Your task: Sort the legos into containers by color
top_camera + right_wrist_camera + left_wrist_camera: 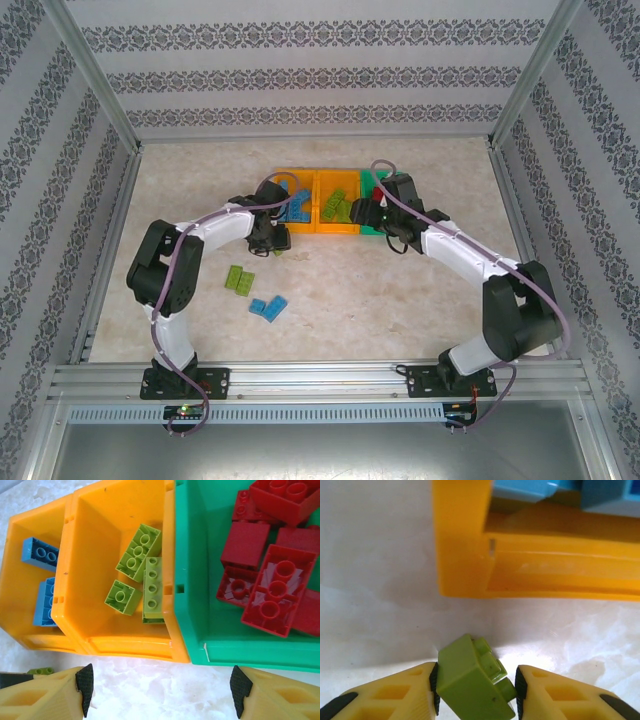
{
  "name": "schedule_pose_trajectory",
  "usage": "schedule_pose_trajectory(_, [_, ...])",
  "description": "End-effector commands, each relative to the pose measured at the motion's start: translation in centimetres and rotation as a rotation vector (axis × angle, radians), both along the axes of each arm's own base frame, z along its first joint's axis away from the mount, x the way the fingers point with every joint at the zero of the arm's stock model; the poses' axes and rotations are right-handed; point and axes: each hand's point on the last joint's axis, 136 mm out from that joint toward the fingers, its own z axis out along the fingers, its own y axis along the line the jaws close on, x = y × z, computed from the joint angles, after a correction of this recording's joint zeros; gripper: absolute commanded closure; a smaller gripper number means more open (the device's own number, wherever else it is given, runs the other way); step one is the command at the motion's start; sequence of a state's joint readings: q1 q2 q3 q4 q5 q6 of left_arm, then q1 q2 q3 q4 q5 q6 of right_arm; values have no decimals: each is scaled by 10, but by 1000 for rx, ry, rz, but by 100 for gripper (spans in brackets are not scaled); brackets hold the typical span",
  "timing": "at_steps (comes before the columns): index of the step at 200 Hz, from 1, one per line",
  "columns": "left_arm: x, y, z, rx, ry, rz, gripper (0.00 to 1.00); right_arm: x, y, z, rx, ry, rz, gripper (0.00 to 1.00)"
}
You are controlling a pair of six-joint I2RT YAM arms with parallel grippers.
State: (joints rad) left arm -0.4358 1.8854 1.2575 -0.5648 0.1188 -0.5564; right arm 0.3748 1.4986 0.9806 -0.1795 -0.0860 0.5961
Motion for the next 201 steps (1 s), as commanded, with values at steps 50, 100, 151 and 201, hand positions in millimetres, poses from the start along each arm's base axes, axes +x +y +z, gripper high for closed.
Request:
schedule_pose_trajectory(50, [-11, -29, -2, 36, 3, -123, 69, -3, -26, 10, -27, -51, -51, 24])
schedule_pose_trajectory(100, [-16, -61, -3, 12, 7, -190, 75, -9, -39, 7, -30, -49, -71, 24])
schedule_pose_trajectory(151, [-16, -89, 25, -21, -52, -243, 75, -16, -55, 6, -34, -52, -102, 23])
schedule_pose_trajectory(201, [18, -116, 85, -70, -187, -289, 72, -29, -55, 2, -24, -60, -55, 23])
